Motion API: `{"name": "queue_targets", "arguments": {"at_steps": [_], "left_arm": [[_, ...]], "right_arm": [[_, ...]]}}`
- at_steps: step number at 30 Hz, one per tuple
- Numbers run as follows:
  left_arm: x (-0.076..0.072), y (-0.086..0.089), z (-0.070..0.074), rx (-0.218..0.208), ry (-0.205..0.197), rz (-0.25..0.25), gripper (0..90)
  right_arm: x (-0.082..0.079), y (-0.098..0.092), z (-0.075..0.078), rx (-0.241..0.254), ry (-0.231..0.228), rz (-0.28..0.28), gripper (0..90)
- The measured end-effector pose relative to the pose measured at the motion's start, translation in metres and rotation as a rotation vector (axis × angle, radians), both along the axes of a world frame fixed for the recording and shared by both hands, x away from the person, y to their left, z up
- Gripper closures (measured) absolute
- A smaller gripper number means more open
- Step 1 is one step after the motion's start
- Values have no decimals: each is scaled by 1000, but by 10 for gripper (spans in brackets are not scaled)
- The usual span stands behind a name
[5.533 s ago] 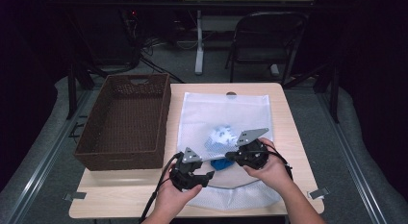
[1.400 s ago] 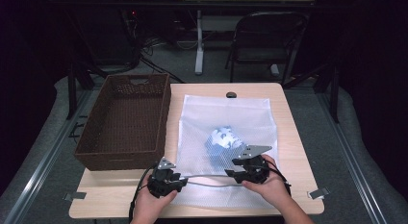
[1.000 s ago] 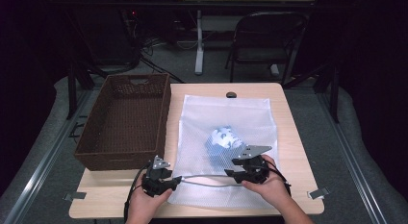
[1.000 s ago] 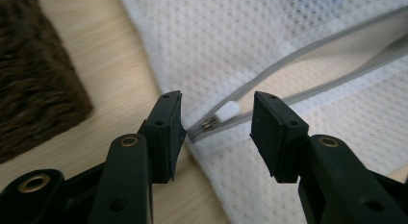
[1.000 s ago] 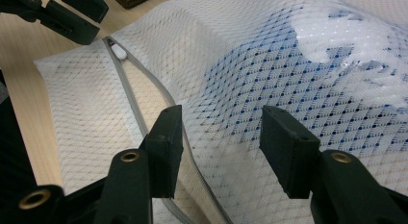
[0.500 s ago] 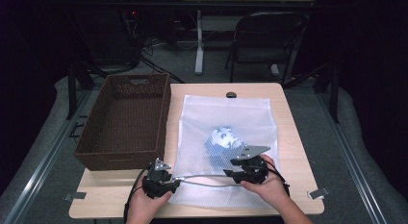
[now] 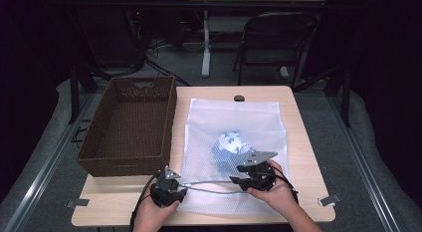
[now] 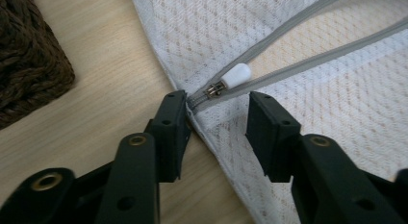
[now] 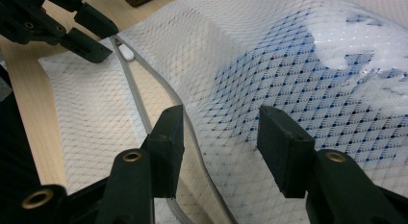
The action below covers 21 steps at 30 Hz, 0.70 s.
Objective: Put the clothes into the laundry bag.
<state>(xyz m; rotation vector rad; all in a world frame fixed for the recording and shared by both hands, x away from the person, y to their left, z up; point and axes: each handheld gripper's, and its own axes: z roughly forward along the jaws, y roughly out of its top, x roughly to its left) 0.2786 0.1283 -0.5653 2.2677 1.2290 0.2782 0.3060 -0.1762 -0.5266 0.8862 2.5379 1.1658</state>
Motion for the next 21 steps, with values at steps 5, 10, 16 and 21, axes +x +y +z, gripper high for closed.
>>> {"name": "queue_targets", "arguments": {"at_steps": [5,10,16,21], "left_arm": [[-1,-1,0,19,-15,7,690],[-3,-4,0,23,-21,-5,758],[-4,-7,0,24,-22,-14,846],[-3,-6,0,3,-14,-4,869]], "right_arm": [[-1,2,-1,-6,3,4,518],[0,2,0,0,-1,4,518],[0,2,-1,-1,-2,5,518],[1,2,-1,1,0,6,519]]}}
